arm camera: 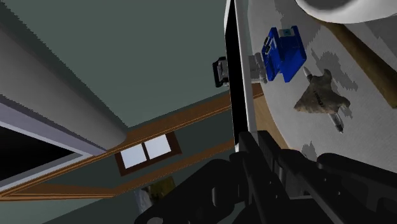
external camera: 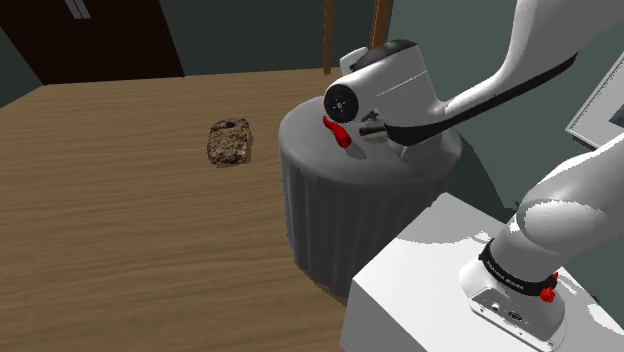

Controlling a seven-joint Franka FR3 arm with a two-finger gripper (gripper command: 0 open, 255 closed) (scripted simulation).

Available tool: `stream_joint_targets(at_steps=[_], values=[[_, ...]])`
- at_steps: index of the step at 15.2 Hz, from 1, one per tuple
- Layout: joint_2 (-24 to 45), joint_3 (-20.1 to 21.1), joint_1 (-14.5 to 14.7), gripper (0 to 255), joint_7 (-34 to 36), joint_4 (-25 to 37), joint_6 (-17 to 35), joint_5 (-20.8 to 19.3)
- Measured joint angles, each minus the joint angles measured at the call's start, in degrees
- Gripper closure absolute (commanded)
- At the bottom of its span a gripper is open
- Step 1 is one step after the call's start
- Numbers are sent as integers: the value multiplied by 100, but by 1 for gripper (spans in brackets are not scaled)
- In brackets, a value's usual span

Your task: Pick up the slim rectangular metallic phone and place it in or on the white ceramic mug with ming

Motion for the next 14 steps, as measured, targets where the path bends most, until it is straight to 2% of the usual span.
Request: stream_joint_targets(at_steps=[6,14], values=[[-1533,-190,458,255,-325,-1238,230,525],[-1170,-32,383,255,312,-1485,283,373]])
